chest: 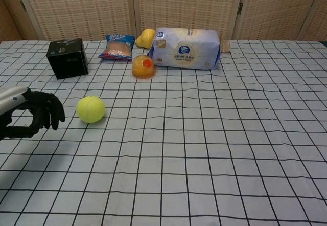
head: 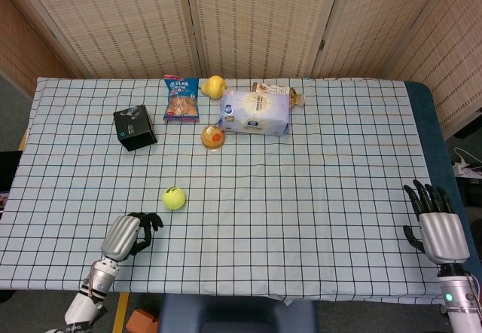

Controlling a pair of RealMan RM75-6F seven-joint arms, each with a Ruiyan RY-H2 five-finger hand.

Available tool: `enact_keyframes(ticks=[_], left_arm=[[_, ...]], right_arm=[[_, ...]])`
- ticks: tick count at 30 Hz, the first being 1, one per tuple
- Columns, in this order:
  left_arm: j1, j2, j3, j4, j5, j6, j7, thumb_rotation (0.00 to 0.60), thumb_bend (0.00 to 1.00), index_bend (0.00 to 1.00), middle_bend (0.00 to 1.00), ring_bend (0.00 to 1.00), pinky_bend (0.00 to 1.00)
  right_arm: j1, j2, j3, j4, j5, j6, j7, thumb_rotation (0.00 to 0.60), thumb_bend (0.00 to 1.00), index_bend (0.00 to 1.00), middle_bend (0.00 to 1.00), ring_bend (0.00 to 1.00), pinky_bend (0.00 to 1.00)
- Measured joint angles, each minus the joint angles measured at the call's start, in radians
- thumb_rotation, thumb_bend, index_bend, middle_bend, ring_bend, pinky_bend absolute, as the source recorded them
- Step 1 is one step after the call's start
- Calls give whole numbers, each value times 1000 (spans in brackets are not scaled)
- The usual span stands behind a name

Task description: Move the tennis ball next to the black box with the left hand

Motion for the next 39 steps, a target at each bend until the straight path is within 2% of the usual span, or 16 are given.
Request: enact_keyframes(ticks=[13, 21, 28, 35, 39], left_arm=[[-11, -62, -11, 2, -64, -50, -187, 600, 851, 302, 369, 399, 476], [-15, -81, -2, 7, -50, -55, -308, 600, 849, 248, 299, 337, 468], [-36, -65, 36, 28, 15, -76, -513, 600, 844, 224, 253, 244, 445], [-69, -52, 64, 56, 62, -101, -715, 600, 843, 203, 225, 236, 455], [-97, -58, 78, 110, 80, -128, -811, 600, 843, 180, 199, 222, 452]], right_arm=[[1, 0, 2, 2, 4, -1, 1, 600, 272, 73, 0, 0, 50], [-2, 1, 10, 0, 3, 15, 20, 600, 271, 74, 0, 0, 50], [-9, -4, 23, 4, -7, 51, 46, 600, 271, 67, 0, 0, 50], [-8, -8, 11, 12, -23, 45, 40, 600, 272, 49, 0, 0, 50], [-9, -10, 10, 14, -31, 51, 36, 600, 272, 46, 0, 0, 50]])
